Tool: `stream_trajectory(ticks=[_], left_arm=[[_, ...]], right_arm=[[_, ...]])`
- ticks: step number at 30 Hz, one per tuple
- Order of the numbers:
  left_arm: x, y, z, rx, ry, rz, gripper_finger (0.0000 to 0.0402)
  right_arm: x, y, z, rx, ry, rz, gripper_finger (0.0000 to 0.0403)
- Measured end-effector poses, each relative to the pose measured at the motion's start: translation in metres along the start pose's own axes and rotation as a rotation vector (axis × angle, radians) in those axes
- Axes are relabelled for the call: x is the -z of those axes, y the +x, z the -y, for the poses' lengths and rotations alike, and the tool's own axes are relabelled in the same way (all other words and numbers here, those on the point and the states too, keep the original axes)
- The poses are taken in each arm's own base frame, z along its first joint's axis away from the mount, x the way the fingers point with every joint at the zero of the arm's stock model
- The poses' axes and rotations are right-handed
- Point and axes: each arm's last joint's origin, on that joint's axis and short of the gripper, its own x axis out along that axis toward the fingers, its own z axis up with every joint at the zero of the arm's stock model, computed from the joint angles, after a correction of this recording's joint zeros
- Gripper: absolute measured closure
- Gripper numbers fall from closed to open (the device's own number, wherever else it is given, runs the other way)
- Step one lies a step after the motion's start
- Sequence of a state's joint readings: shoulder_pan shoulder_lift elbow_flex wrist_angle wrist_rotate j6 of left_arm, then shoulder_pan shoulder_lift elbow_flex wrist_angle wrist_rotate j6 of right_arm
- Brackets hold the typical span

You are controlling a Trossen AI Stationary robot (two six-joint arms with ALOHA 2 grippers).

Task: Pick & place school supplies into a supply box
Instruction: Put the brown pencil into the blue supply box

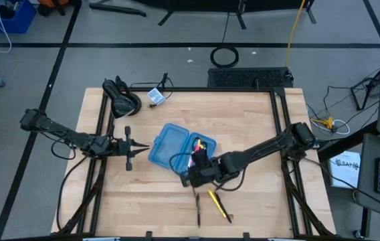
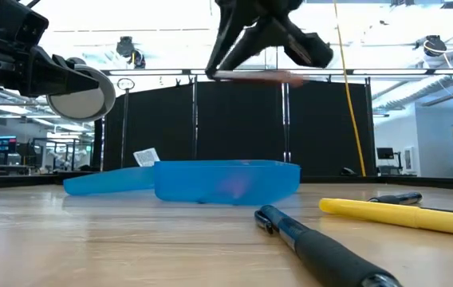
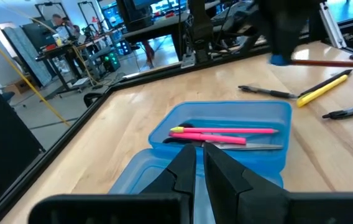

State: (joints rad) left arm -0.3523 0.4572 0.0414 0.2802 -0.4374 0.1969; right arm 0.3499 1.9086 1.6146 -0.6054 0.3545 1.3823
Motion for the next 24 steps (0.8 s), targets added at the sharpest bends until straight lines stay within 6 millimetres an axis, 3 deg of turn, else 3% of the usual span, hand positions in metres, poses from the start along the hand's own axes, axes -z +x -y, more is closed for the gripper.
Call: stream_trajectory(ticks=[6, 17, 24], left_arm=[[-0.001, 0.0, 0.0, 0.0, -0.025, 0.007, 0.0364], [-0.001, 0.0, 0.0, 0.004, -0.066, 0.008, 0.0364], [-0.001, 0.0, 0.0, 0.005, -0.075, 0.007, 0.0364]], right_arm=[[-0.026, 0.008, 0.006, 0.021, 0.16, 0.057, 0.0388], [-0.076, 0.021, 0.024, 0.102, 0.311, 0.394, 0.0393], [-0.078, 0.04, 0.049, 0.148, 0.42, 0.395, 0.0393]])
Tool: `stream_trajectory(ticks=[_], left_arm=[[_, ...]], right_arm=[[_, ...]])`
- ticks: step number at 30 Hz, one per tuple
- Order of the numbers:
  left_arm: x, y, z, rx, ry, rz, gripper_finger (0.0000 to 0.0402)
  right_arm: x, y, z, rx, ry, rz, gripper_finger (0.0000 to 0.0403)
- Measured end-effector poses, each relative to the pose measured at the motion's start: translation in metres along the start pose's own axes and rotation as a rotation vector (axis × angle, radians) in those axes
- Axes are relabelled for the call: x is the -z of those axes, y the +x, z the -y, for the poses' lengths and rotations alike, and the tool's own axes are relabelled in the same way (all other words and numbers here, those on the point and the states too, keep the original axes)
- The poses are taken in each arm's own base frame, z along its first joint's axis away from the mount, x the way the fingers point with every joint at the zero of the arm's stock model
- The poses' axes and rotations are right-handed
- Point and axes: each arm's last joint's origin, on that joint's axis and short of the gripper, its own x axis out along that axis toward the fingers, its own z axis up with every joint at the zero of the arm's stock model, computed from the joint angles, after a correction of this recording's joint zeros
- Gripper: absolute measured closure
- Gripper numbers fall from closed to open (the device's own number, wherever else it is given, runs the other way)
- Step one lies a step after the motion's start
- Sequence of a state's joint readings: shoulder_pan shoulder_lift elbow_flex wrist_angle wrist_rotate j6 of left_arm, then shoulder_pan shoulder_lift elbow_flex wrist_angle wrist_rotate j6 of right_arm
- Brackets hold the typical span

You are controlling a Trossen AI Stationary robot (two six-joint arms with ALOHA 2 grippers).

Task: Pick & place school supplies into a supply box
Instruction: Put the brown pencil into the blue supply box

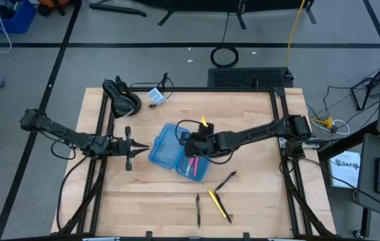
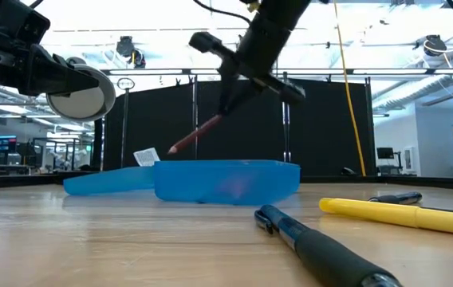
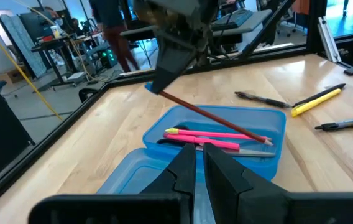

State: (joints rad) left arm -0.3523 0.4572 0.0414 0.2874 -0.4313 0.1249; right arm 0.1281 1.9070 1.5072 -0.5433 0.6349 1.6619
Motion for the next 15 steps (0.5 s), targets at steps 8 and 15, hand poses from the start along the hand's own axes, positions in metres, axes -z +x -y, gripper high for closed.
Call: stream_trajectory(ticks=[8, 15], left_arm=[[0.0, 0.0, 0.0, 0.008, 0.0, 0.001, 0.0364], [0.0, 0.0, 0.0, 0.008, 0.007, 0.002, 0.0364]], right_arm=[[0.008, 0.021, 0.026, 0.009, 0.089, -0.013, 0.0393], [0.002, 0.039, 0.039, 0.018, 0.118, -0.082, 0.0394]])
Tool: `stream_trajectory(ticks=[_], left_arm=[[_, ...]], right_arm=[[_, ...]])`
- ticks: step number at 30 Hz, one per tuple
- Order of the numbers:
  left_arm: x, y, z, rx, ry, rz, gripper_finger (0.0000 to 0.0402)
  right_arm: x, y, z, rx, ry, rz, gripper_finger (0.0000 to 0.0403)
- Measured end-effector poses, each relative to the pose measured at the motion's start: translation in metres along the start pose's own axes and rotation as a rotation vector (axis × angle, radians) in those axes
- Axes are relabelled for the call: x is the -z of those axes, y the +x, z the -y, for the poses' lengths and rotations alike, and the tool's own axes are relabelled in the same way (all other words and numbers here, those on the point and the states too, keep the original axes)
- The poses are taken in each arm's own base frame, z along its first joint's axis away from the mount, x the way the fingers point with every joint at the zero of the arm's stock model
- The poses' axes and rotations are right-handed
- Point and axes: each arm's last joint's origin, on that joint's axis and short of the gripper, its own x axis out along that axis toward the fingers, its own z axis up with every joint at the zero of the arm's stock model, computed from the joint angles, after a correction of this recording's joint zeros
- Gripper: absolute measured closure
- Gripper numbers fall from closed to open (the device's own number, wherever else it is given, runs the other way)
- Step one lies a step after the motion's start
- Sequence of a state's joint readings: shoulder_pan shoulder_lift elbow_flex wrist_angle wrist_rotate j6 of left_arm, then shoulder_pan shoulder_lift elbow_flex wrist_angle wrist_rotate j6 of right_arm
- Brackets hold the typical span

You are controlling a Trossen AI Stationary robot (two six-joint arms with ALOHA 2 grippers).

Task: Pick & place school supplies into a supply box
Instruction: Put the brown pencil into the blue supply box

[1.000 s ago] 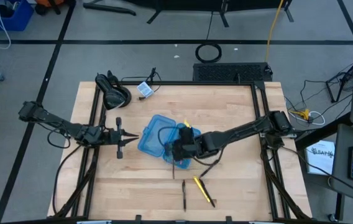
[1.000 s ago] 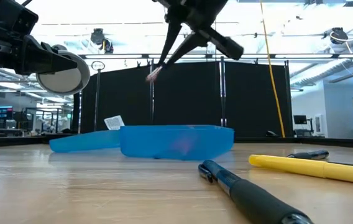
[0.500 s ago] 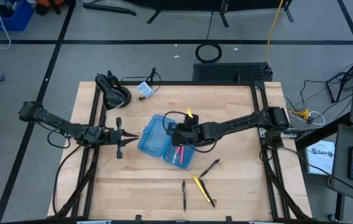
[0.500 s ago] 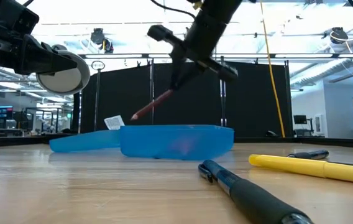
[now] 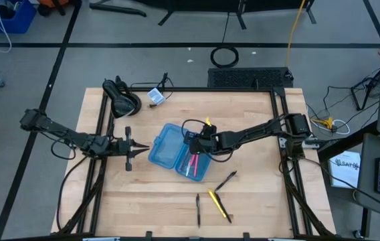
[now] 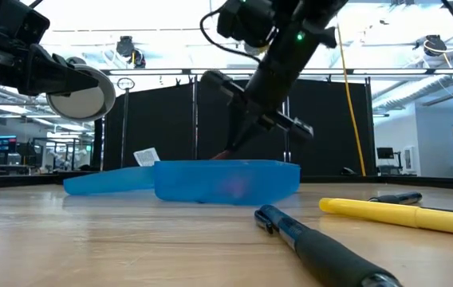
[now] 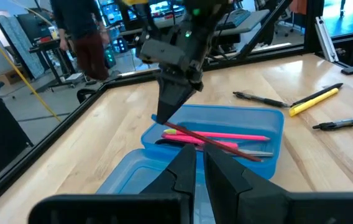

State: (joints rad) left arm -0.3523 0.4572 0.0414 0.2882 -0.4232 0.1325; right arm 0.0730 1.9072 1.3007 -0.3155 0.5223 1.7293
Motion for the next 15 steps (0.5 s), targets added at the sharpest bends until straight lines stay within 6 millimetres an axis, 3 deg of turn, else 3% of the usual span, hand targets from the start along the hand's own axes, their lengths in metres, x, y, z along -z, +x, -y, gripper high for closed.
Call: stream_trajectory(ticks=[15], left_arm=[[0.0, 0.0, 0.0, 0.0, 0.023, 0.0, 0.0364]], right_arm=[[-0.015, 0.019, 0.021, 0.085, 0.009, -0.065, 0.0394]])
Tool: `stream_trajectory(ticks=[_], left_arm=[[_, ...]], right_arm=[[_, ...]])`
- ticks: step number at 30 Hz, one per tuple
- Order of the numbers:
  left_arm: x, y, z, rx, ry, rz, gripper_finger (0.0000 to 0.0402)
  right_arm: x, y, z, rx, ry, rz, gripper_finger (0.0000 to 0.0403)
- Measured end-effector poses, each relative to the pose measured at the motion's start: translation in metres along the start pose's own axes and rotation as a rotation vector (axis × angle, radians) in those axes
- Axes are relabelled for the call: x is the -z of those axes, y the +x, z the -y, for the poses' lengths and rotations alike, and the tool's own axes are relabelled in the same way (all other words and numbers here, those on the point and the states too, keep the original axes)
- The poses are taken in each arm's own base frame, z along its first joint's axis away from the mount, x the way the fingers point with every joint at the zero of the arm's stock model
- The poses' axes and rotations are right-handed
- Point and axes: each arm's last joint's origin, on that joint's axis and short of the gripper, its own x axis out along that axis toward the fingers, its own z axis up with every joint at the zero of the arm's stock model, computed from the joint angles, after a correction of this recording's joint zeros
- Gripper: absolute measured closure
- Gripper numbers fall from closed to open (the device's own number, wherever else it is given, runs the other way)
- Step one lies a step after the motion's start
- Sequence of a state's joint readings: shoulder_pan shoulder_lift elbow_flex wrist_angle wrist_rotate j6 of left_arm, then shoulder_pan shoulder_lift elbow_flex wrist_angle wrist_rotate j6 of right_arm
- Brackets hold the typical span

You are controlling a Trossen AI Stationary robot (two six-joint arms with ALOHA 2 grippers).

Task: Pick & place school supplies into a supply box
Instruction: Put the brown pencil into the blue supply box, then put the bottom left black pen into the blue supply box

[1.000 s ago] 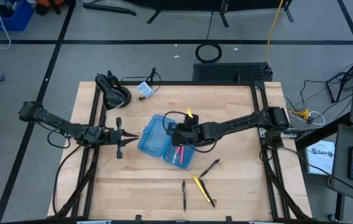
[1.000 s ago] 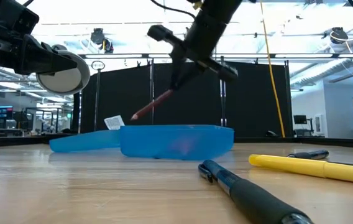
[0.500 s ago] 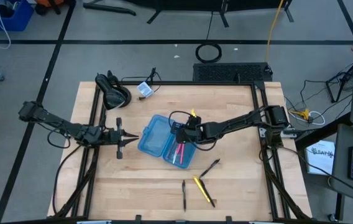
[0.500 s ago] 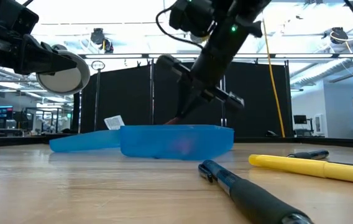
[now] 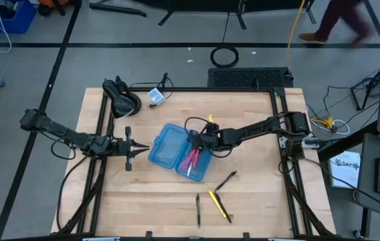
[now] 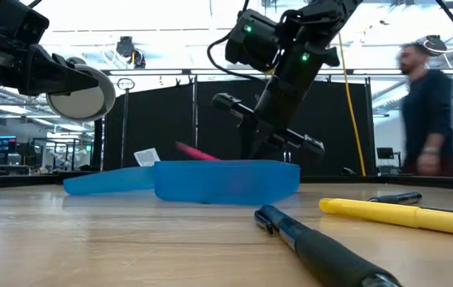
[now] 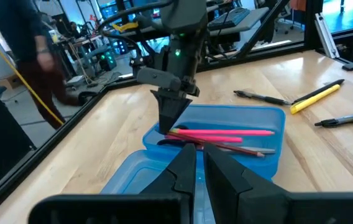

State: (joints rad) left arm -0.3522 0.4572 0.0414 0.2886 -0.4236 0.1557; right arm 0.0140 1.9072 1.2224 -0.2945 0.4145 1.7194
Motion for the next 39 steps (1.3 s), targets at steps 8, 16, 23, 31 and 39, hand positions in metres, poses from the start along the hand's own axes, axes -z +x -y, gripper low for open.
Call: stream_trajectory(ticks=[8, 16, 23, 31, 39], left_arm=[[0.0, 0.0, 0.0, 0.0, 0.016, 0.0, 0.0364], [0.0, 0.0, 0.0, -0.001, 0.015, 0.0, 0.0364], [0.0, 0.0, 0.0, -0.001, 0.002, 0.0, 0.0364], [0.0, 0.0, 0.0, -0.001, 0.0, 0.0, 0.0364], [0.001, 0.0, 0.0, 0.001, 0.007, -0.014, 0.0364]], right_arm=[[0.002, 0.007, 0.006, -0.083, 0.006, -0.012, 0.0368], [0.003, 0.007, -0.001, -0.18, -0.025, -0.013, 0.0344], [0.003, 0.005, -0.008, -0.244, -0.037, -0.014, 0.0332], [-0.004, -0.014, -0.018, -0.307, -0.061, 0.014, 0.0328], [-0.009, -0.102, -0.041, -0.591, -0.413, 0.042, 0.0332]])
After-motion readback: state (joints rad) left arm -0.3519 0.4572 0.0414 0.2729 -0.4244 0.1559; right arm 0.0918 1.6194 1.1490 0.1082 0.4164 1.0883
